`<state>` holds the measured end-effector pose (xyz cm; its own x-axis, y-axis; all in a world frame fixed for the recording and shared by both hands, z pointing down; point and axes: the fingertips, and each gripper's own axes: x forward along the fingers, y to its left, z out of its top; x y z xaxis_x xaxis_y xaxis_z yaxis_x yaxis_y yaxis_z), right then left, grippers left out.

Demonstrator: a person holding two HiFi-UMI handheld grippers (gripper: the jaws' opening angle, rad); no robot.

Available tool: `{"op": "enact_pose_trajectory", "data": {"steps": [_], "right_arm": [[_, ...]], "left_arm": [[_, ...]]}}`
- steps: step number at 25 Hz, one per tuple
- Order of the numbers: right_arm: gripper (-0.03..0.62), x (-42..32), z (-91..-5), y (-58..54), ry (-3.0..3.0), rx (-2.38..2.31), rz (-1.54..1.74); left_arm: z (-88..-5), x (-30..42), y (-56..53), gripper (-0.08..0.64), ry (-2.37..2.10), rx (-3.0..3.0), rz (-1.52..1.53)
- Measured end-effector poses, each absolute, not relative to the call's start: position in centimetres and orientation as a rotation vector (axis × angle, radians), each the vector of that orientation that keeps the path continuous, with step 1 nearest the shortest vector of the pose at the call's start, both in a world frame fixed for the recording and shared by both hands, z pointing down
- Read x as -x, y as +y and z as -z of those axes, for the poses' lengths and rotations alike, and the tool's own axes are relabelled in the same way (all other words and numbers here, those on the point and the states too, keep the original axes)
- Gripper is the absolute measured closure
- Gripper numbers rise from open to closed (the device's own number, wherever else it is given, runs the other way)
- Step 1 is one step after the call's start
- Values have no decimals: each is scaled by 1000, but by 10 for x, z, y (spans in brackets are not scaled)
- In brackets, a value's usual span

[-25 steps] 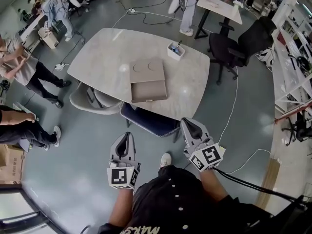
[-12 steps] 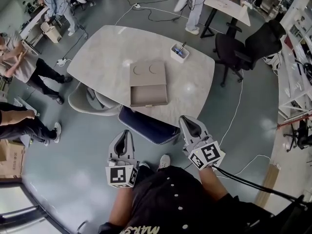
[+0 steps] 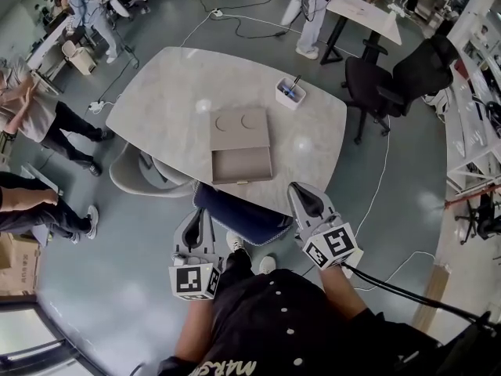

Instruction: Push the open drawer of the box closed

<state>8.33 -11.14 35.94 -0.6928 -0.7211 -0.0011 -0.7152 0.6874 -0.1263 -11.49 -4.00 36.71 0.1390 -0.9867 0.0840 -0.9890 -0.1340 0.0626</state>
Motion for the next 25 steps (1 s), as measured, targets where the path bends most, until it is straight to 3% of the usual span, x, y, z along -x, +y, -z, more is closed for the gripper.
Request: {"op": "enact_pose_trajectory", "data": {"steps": [12, 25], "right_arm": [[594, -38, -361, -173, 2863, 1249, 193], [594, 7, -496, -203, 2951, 1331, 647]], "left_arm": [[-366, 145, -107, 543, -1929, -2339, -16], [-442, 150, -128, 543, -1741, -2268, -131]]}}
